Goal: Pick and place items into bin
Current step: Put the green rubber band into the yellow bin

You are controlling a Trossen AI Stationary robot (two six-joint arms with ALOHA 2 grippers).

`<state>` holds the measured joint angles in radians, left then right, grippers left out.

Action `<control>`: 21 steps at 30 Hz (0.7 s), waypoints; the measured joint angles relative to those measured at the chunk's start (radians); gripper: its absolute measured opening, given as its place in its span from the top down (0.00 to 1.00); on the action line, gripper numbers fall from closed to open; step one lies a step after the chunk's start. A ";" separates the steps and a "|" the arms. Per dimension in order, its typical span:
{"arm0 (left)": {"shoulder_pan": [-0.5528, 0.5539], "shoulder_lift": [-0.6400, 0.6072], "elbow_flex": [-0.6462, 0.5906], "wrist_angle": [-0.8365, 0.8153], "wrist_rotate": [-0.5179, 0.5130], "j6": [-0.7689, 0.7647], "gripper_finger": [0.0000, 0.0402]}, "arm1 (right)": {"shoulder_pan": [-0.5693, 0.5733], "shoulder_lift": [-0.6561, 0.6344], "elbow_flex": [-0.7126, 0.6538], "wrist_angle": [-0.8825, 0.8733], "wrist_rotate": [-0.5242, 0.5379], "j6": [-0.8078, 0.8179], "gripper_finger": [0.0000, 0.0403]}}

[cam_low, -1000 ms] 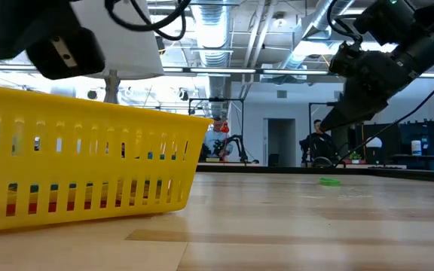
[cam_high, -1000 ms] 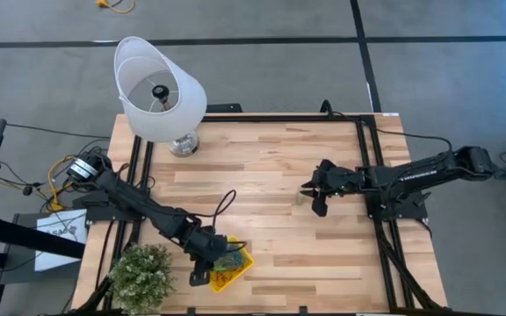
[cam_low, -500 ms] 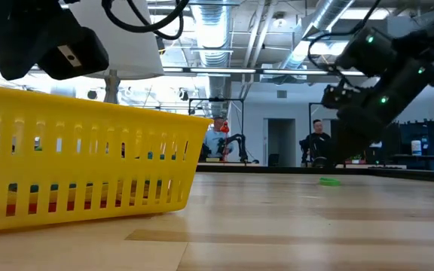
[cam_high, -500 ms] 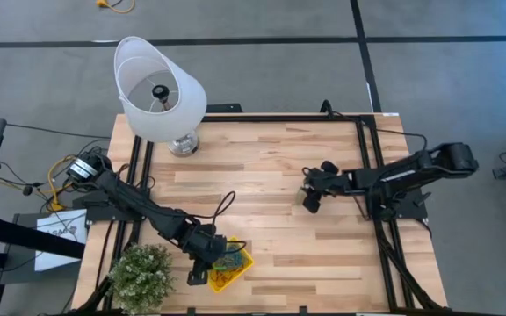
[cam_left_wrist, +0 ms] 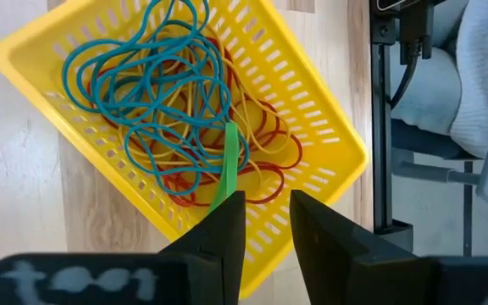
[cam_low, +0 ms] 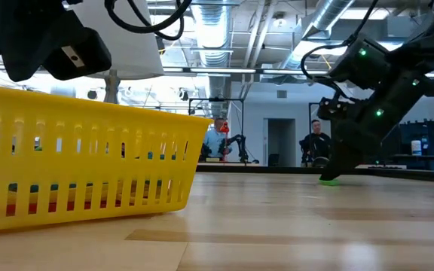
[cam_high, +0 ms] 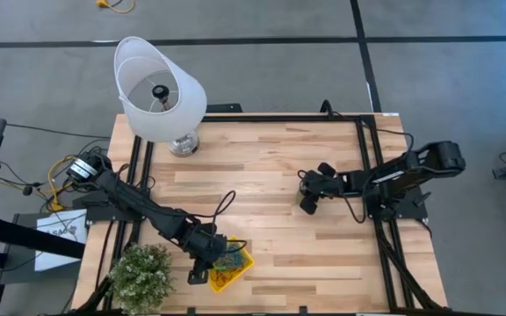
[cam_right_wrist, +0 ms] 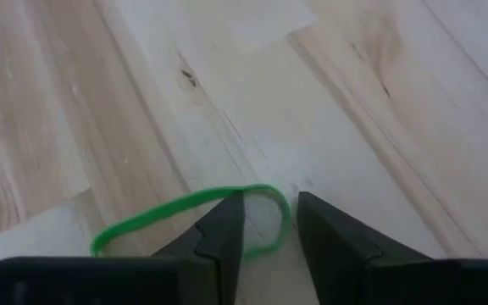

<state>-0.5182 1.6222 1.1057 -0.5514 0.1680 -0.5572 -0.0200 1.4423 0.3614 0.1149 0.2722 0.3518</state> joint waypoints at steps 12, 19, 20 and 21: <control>0.000 -0.001 0.000 0.011 0.000 0.004 0.79 | 0.064 -0.015 -0.004 0.137 -0.055 -0.098 0.98; 0.002 -0.001 0.000 0.009 -0.017 0.009 0.79 | 0.197 -0.100 0.103 0.324 -0.081 -0.229 1.00; 0.005 -0.001 0.000 0.008 -0.017 0.010 0.79 | 0.216 -0.108 0.125 0.338 -0.092 -0.256 0.99; 0.008 -0.004 0.000 0.002 -0.023 0.007 0.79 | 0.233 -0.113 0.150 0.344 -0.106 -0.285 0.99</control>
<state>-0.5101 1.6178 1.1061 -0.5495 0.1447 -0.5503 0.2132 1.3293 0.5112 0.4586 0.1660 0.0664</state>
